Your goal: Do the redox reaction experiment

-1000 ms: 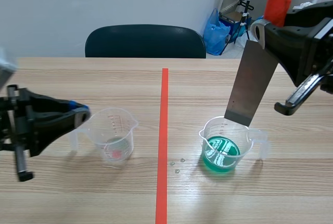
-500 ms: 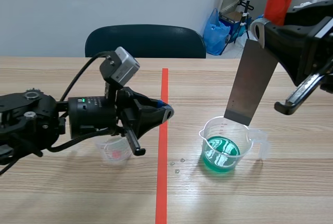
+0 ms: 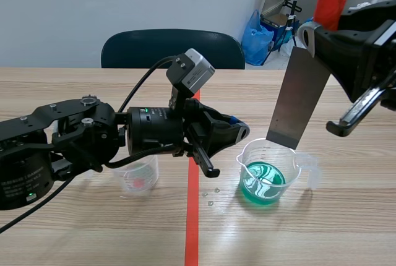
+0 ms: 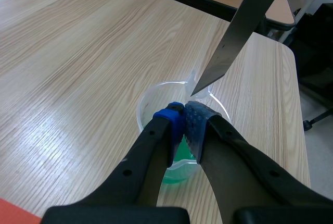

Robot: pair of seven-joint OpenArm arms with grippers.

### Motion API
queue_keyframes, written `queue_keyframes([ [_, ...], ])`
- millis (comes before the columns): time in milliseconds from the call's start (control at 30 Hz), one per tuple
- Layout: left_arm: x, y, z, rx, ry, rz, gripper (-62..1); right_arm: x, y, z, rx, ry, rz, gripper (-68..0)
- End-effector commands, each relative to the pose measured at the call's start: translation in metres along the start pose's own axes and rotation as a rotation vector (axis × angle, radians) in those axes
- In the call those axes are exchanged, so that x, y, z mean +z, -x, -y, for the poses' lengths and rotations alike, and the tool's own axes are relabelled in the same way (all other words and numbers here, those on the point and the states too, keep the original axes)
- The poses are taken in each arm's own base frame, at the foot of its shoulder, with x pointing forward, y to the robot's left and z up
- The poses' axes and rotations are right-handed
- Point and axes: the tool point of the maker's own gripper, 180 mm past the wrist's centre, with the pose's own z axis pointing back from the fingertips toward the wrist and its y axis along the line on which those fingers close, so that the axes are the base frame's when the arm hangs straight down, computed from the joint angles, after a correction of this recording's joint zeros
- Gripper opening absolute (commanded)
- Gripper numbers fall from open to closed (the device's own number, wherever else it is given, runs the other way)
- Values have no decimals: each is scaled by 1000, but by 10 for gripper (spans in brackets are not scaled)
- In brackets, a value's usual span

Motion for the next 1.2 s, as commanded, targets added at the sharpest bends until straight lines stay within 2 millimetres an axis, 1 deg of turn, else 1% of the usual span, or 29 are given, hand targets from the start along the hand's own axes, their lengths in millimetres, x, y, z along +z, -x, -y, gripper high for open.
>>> queue_keyframes([
  [0,-4,-14,3,-12,15,35,-588,-1,-16,4,19,4,48,-656],
  [567,-9,-13,7,-8,26,25,-588,-1,-15,4,19,4,47,-656],
  [667,-8,-12,7,-6,25,24,-588,-1,-15,4,19,4,47,-656],
  [767,-3,-7,4,-4,14,12,-588,-1,-16,4,19,4,49,-656],
  [867,11,-4,-6,-5,-16,23,-588,-1,-16,4,19,4,48,-656],
  [933,26,-1,-17,-5,-52,22,-588,-1,-16,4,19,4,49,-656],
  [1033,57,6,-33,-7,-121,13,-588,-1,-16,4,19,4,49,-656],
  [1167,110,10,-41,-7,-196,31,-588,-1,-16,4,19,4,49,-656],
])
